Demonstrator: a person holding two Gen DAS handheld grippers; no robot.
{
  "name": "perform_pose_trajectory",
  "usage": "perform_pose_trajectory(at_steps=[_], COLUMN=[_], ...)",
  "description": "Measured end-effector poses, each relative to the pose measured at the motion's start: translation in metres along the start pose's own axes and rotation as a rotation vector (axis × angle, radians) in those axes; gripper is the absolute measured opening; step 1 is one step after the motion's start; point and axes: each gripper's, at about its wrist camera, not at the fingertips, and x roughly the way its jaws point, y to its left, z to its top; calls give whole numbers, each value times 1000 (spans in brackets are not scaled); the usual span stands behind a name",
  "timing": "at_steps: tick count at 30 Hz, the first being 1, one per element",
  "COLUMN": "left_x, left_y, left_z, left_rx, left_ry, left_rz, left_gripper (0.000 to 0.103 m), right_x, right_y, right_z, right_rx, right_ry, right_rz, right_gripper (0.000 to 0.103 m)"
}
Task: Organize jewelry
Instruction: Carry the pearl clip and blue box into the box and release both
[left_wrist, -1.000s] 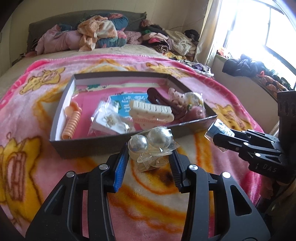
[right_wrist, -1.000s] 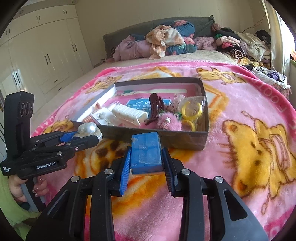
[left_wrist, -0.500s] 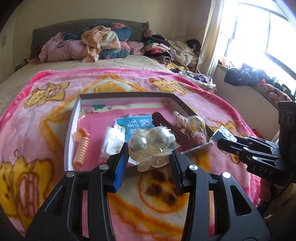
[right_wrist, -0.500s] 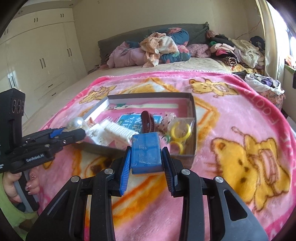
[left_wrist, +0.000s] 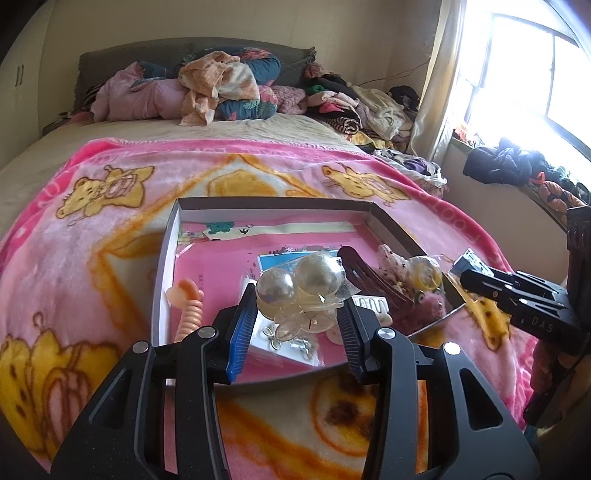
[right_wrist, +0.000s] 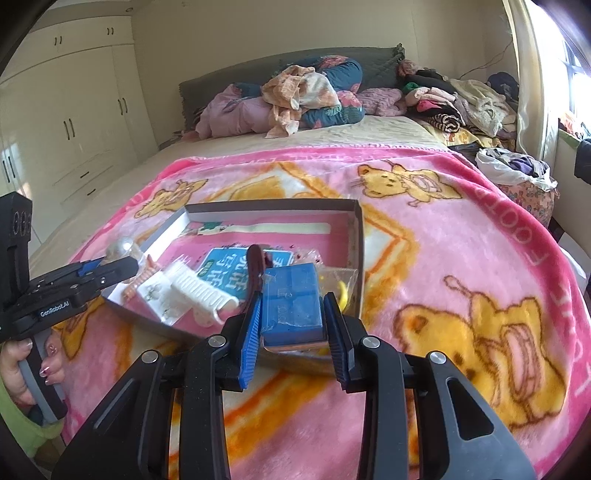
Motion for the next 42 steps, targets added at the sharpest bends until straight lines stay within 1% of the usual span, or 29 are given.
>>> perform_pose_trajectory(at_steps=[6, 17, 26, 35, 40, 41, 42], left_x=[10, 36, 46, 51, 51, 50, 50], left_y=[5, 13, 14, 12, 12, 12, 12], left_z=[3, 2, 1, 0, 0, 0, -1], left_rx=[-9, -24, -27, -19, -18, -16, -16], left_ry=[8, 56, 76, 89, 90, 91, 91], left_rz=[7, 33, 35, 32, 37, 41, 45], left_gripper=[34, 34, 34, 34, 34, 35, 35], right_x=[9, 45, 73, 80, 74, 72, 69], right_y=[-1, 8, 14, 14, 15, 15, 16], right_z=[11, 28, 22, 12, 7, 6, 5], right_rx=[-18, -55, -75, -47, -32, -31, -29], right_ry=[-5, 34, 97, 123, 112, 106, 99], right_rz=[2, -8, -32, -6, 9, 10, 12], right_gripper=[32, 32, 32, 32, 41, 44, 48])
